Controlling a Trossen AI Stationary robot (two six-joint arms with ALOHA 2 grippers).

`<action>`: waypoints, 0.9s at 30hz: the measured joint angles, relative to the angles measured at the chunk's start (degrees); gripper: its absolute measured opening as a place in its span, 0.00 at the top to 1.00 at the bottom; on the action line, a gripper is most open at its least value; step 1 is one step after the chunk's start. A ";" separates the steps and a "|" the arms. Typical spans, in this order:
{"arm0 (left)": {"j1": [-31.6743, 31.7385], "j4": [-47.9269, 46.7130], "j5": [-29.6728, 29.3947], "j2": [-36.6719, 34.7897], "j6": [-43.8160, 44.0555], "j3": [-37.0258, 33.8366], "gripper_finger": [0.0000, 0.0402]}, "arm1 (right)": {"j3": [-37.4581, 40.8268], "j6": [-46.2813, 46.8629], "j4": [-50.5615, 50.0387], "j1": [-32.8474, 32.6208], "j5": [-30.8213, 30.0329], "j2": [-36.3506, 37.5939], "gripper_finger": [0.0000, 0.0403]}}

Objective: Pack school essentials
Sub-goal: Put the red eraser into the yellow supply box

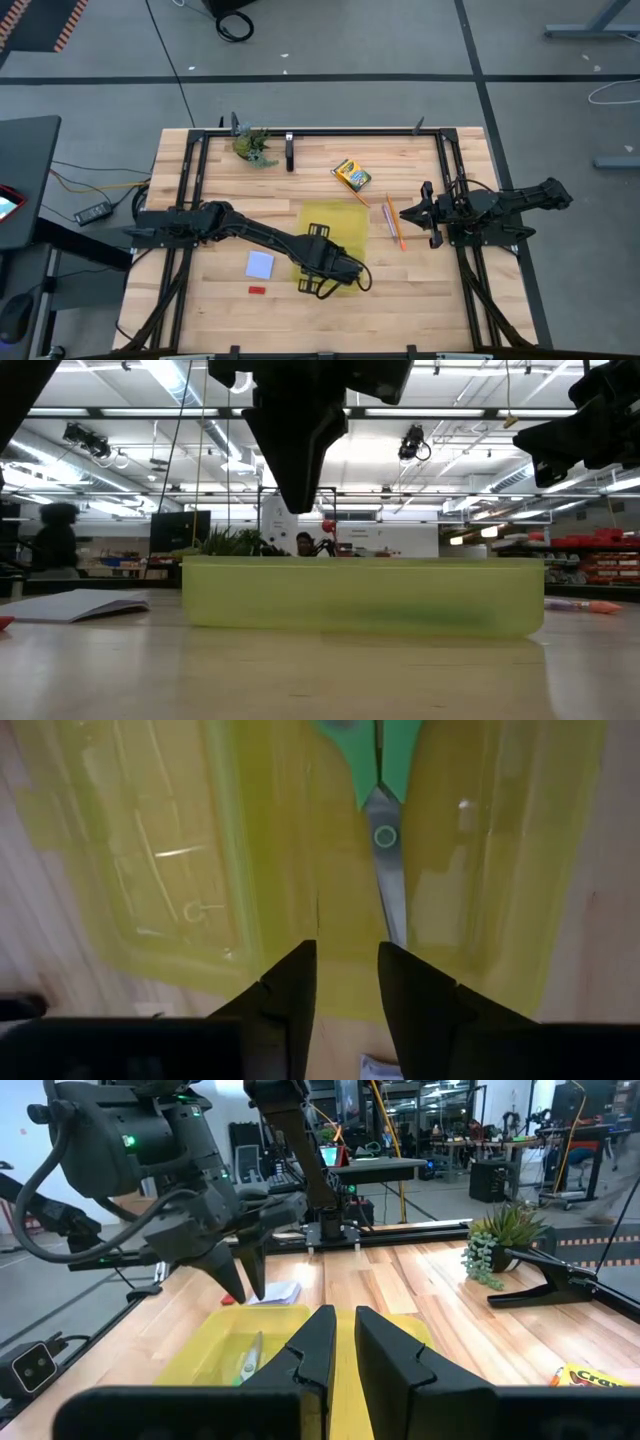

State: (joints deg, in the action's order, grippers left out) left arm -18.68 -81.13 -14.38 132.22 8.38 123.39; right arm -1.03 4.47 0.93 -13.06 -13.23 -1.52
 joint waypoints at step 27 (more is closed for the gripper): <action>-0.97 -9.02 -3.75 -2.69 1.77 -0.06 0.73 | 0.01 -0.01 -0.04 0.00 0.00 0.00 0.87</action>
State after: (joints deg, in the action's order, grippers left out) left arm -19.65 -90.15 -18.13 129.54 10.15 123.33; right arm -1.03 4.46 0.89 -13.06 -13.23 -1.52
